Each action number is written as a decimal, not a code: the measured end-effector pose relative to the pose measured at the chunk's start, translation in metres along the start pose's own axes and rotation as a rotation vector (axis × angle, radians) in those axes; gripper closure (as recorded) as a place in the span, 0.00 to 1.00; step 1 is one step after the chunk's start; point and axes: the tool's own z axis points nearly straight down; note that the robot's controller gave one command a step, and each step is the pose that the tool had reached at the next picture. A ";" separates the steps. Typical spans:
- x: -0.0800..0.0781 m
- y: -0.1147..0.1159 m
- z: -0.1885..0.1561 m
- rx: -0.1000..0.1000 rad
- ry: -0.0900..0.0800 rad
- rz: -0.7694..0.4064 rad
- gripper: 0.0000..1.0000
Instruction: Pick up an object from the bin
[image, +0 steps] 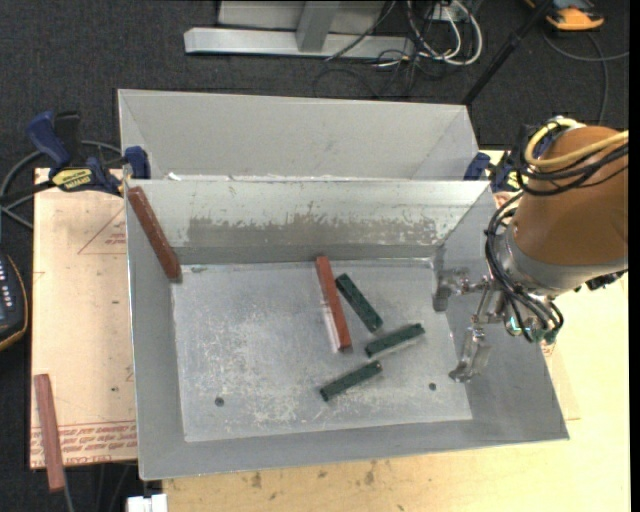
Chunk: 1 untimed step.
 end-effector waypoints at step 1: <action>-0.029 0.028 0.116 -0.001 -0.002 -0.185 0.00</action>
Offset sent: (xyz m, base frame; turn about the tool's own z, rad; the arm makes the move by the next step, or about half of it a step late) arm 0.0293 0.0265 -0.1128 -0.1851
